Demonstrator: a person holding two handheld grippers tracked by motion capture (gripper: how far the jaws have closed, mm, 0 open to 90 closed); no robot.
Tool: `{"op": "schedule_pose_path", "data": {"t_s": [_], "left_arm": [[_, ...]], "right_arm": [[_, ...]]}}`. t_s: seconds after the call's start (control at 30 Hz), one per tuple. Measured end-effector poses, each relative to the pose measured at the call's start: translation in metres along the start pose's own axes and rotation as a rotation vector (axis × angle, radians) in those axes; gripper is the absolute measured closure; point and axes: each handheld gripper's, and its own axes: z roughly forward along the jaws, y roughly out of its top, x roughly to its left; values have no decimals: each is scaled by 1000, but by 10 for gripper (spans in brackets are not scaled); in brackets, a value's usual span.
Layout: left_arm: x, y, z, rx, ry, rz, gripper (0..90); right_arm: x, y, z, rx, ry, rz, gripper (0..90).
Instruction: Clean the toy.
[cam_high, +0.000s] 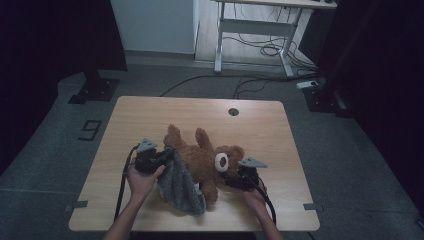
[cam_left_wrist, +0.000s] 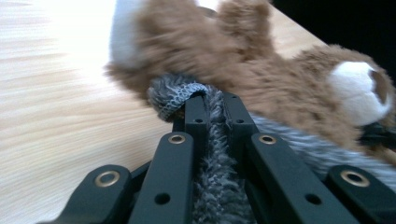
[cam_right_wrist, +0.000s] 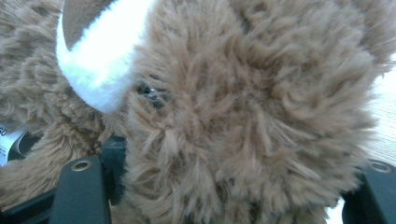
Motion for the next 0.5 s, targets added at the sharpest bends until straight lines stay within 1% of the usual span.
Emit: {"op": "schedule_pose_path", "data": {"t_s": [0.03,0.07,0.13,0.17,0.27,0.33,0.4,0.47,0.5], "left_arm": [[-3,-3,7,45,4,11,822],[-3,-6,10,68,5,14,823],[-1,-17,14,100,-2,4,825],[2,-24,14,116,-8,-9,825],[8,-40,15,174,2,-13,824],[12,-50,14,187,-8,-32,824],[15,-57,11,186,-14,-36,823],[15,-57,5,156,-15,-43,823],[15,-55,0,129,-19,-45,823]], "right_arm": [[0,0,0,0,0,0,294],[0,0,0,1,-1,0,294],[1,0,0,1,-3,-2,294],[1,0,0,1,-6,-5,294],[1,0,0,1,-10,-12,294],[2,0,0,1,-11,-13,294],[2,0,0,2,-12,-13,294],[2,0,0,2,-13,-11,294],[2,0,0,2,-13,-11,294]]}}
